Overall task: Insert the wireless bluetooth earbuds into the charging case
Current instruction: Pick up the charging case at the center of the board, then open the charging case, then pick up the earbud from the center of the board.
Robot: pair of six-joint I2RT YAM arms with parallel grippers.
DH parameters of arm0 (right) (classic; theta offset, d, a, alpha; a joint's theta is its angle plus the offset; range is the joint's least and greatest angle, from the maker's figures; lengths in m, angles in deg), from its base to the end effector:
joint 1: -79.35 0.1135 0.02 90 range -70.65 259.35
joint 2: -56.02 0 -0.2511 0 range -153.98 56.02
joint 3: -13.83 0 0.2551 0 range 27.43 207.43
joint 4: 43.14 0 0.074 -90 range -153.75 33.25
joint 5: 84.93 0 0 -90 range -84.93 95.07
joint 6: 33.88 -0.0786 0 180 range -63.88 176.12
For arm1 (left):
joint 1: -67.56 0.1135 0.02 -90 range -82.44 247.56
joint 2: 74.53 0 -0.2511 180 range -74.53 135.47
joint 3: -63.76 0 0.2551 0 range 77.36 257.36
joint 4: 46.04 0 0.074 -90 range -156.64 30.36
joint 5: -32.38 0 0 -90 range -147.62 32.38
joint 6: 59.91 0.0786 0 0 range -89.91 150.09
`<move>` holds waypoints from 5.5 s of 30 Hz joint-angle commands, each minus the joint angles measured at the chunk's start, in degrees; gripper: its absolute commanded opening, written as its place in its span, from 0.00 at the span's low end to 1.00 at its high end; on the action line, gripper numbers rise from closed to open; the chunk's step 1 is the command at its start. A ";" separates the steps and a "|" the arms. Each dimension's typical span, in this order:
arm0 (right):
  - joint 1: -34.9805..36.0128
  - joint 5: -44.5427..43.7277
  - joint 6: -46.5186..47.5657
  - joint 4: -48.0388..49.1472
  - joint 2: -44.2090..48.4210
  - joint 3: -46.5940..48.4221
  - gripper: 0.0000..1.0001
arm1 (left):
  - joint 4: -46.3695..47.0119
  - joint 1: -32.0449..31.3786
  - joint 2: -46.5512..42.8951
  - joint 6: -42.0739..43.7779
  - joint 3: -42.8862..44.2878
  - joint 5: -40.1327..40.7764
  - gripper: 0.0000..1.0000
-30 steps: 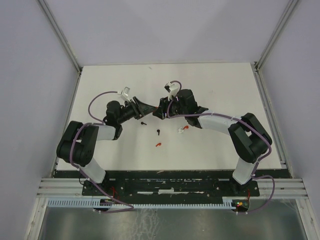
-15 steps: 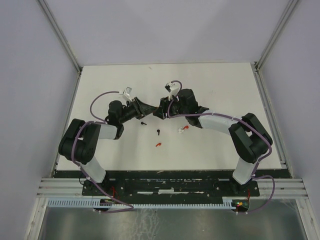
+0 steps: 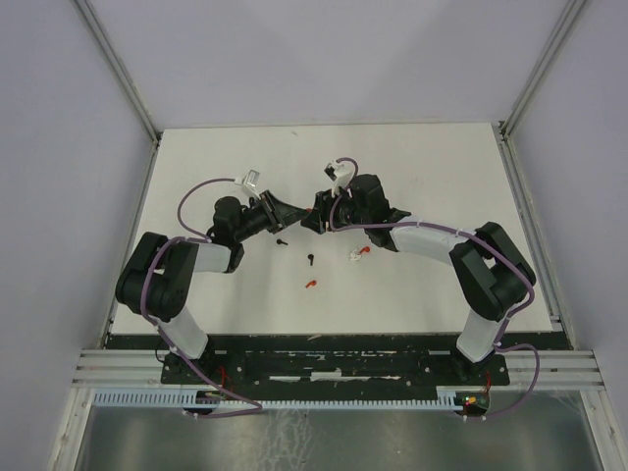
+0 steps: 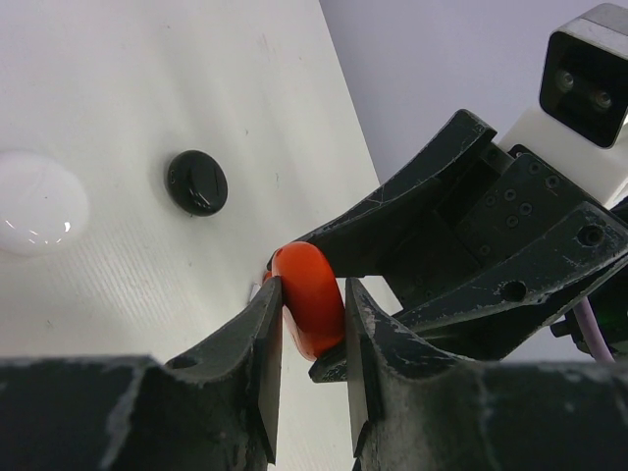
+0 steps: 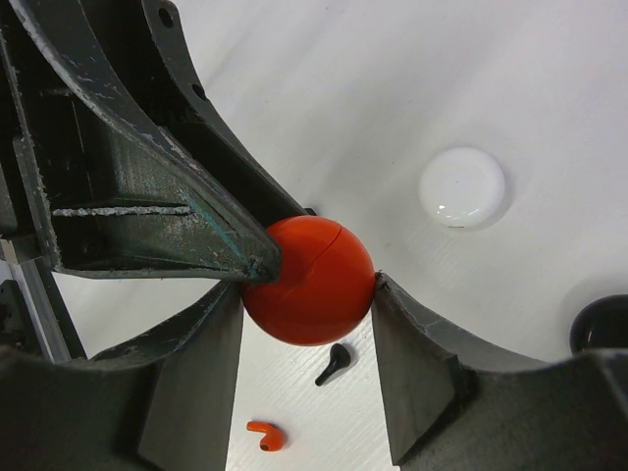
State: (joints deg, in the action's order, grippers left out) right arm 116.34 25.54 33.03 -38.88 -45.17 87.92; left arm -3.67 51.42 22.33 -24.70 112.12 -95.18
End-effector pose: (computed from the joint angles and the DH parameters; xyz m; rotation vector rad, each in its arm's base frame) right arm 0.3284 0.2818 0.1863 -0.4984 2.0315 1.0149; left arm 0.3273 -0.1446 0.1572 -0.0769 1.8822 -1.4380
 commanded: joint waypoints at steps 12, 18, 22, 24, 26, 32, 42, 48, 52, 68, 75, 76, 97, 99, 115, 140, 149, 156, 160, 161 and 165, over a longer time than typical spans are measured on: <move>0.25 0.28 -0.04 2.18 3.19 1.68 0.75 | 3.21 -0.74 -1.13 -2.14 1.31 -1.99 0.03; 0.06 -2.13 1.48 -0.73 5.28 0.71 0.78 | 2.92 -0.66 -0.97 -2.34 2.02 -1.90 0.03; -0.75 -4.17 1.25 -1.39 8.69 -1.86 0.79 | 2.82 -0.23 -0.86 -2.55 2.30 -1.73 0.03; -1.52 -5.38 1.49 -3.07 10.26 -2.54 0.80 | 2.75 -0.14 -0.78 -2.62 2.62 -1.76 0.03; -2.44 -7.06 1.62 -4.54 11.89 -3.54 0.81 | 2.75 -0.05 -0.71 -2.77 2.88 -1.81 0.03; -5.31 -12.23 -0.31 -9.70 15.23 -5.09 0.82 | 3.13 0.14 -0.16 -3.29 3.12 -1.72 0.03; -5.27 -10.17 -2.05 -11.43 11.32 -2.12 0.83 | 5.93 0.21 1.16 -5.18 2.94 -2.35 0.03; -4.25 -8.74 -2.62 -11.04 9.19 0.07 0.84 | 5.80 0.23 1.06 -5.16 2.94 -2.59 0.03; -3.36 -8.66 -2.65 -11.10 7.44 1.69 0.84 | 5.72 0.15 1.13 -5.12 2.92 -2.77 0.03; -2.47 -11.50 -2.96 -13.27 2.47 4.92 0.84 | 4.34 0.15 -1.92 -5.23 2.50 -3.22 0.03; -2.49 -11.66 -2.79 -12.84 1.11 6.06 0.84 | 4.18 0.08 -2.24 -5.60 2.34 -3.66 0.03; -2.51 -11.72 -2.67 -13.11 1.01 6.41 0.84 | 4.30 0.14 -2.28 -5.64 2.33 -3.62 0.03; 3.21 -24.96 1.42 -30.24 7.26 2.17 0.73 | 20.18 6.79 2.51 -19.49 -4.04 -0.84 0.03; 4.64 -24.74 1.71 -32.44 7.04 3.05 0.72 | 20.36 7.03 2.81 -19.63 -4.17 -0.80 0.03; 12.46 -23.19 -1.63 -30.71 7.68 -2.59 0.66 | 17.79 8.96 0.29 -18.93 -7.05 0.03 0.03; 18.94 -22.95 -1.65 -26.15 -1.36 -0.29 0.60 | 18.14 11.08 -0.33 -19.04 -8.86 -0.97 0.03; 19.37 -22.88 -1.53 -26.33 -2.99 0.75 0.54 | 18.63 11.47 0.30 -19.23 -8.96 -1.28 0.03; 19.59 -23.96 -1.32 -27.44 -3.69 1.25 0.41 | 19.41 11.73 0.94 -19.50 -8.99 -1.46 0.03; 19.69 -24.62 -1.18 -27.82 -3.67 1.28 0.34 | 19.58 11.85 1.17 -19.59 -8.92 -1.59 0.03; 19.70 -24.80 -1.16 -27.88 -3.67 1.25 0.31 | 19.66 11.88 1.15 -19.62 -8.99 -1.63 0.03; 19.62 -25.73 -0.78 -28.18 -3.22 1.25 0.25 | 19.80 12.02 1.16 -19.69 -9.14 -1.71 0.03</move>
State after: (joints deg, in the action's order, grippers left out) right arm 135.62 1.89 31.72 -66.68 -48.09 87.60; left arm 12.22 62.96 23.95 -42.14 103.21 -95.68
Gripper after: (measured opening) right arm 0.294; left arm 0.313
